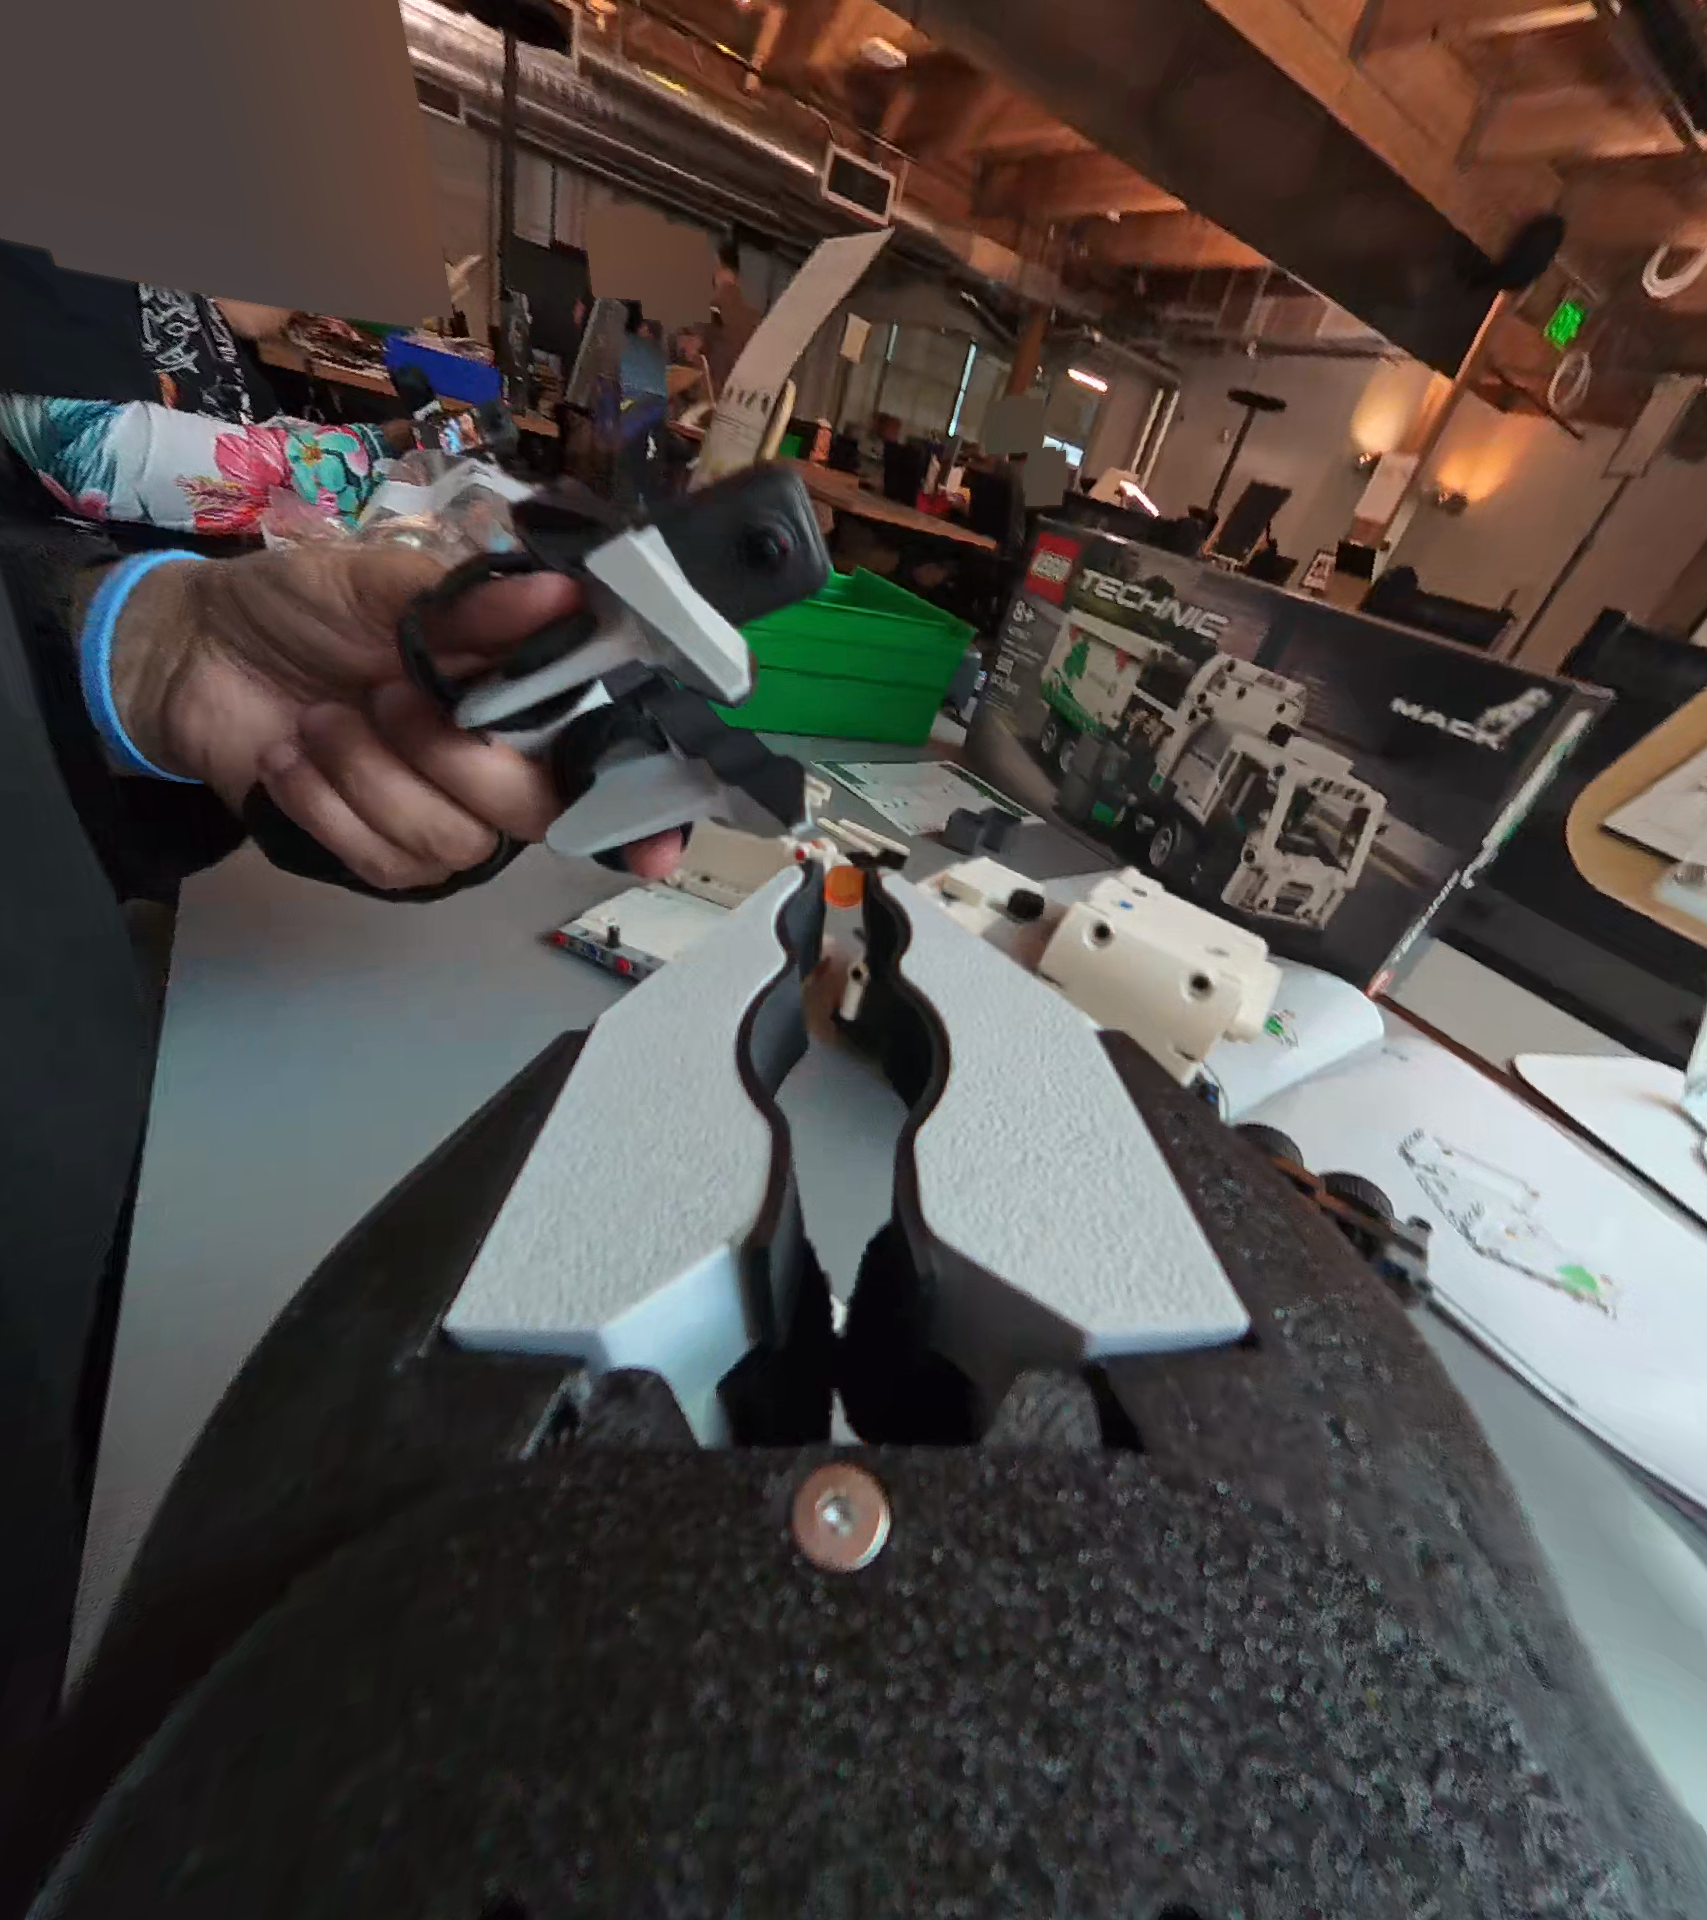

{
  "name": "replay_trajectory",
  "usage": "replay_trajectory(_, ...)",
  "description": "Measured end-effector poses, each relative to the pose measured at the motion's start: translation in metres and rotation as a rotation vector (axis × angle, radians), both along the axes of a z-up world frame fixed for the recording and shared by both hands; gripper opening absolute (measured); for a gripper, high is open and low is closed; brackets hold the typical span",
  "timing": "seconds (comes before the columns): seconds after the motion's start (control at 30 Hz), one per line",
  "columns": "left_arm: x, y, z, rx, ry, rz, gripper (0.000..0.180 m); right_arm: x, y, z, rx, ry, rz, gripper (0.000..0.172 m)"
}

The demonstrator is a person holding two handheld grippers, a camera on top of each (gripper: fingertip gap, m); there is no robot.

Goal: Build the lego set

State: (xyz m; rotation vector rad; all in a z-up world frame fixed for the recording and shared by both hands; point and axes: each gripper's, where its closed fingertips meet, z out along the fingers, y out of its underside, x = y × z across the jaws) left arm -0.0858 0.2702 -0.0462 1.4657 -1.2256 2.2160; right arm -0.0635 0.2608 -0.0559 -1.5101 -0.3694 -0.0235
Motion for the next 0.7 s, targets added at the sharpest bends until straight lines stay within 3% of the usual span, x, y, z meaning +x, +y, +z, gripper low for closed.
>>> replay_trajectory(0.13, -0.008, 0.001, 0.003, -0.235, 0.029, -0.07, 0.012, -0.025, 0.009, 0.01, 0.041, -0.025, 0.103, 0.006)
replay_trajectory(0.3, -0.017, -0.003, 0.004, -0.334, 0.01, -0.127, 0.014, -0.037, 0.014, 0.012, 0.043, -0.029, 0.146, 0.006)
replay_trajectory(0.6, -0.018, -0.005, 0.0, -0.377, 0.019, -0.126, 0.005, -0.041, 0.014, 0.01, 0.043, -0.048, 0.156, 0.006)
replay_trajectory(0.7, -0.016, -0.004, -0.004, -0.297, 0.021, -0.095, 0.005, -0.039, 0.015, 0.005, 0.024, -0.05, 0.142, 0.006)
